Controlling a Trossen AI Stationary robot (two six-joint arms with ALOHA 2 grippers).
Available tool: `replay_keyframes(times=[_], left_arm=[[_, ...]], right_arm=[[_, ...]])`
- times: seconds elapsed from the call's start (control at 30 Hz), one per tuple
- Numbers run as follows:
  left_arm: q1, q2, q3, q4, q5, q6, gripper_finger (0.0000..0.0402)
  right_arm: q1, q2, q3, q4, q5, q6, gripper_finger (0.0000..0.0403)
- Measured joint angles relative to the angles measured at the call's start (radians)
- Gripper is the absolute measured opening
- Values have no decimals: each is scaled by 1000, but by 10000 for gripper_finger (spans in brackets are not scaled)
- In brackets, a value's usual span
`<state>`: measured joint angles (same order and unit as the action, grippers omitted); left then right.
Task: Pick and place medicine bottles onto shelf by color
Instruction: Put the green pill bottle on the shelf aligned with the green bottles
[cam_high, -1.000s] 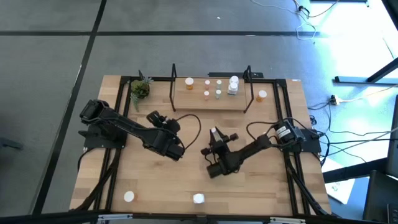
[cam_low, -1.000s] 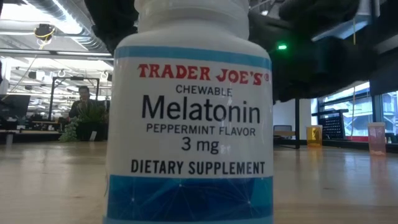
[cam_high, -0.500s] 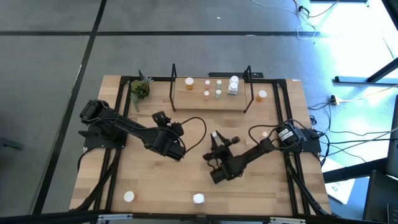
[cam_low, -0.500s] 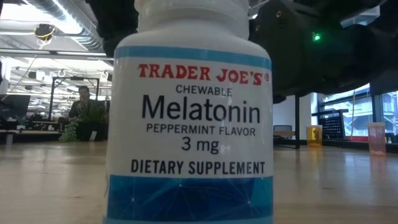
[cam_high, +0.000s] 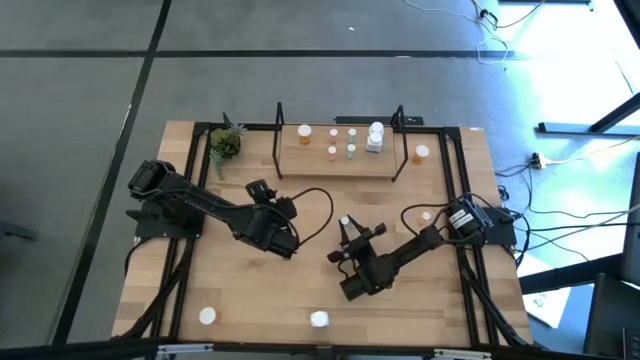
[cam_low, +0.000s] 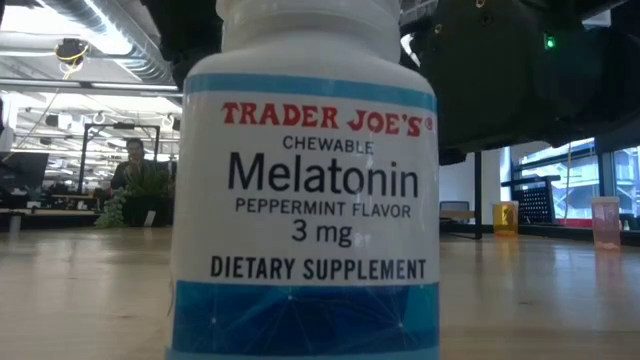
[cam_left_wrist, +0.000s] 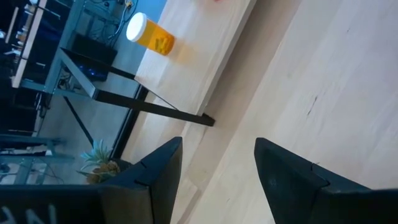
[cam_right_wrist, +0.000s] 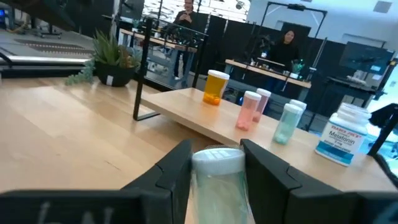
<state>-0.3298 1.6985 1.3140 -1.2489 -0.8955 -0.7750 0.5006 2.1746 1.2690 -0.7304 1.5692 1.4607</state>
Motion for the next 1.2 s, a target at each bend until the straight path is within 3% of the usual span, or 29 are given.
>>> replay_keyframes(times=[0.5, 1.2], left_arm=[[0, 0, 0, 51, 0, -1, 195], [0, 0, 0, 103, 1, -1, 195]], right_arm=[[26, 73, 0, 230, 0, 6, 127], [13, 92, 0, 269, 0, 3, 127]])
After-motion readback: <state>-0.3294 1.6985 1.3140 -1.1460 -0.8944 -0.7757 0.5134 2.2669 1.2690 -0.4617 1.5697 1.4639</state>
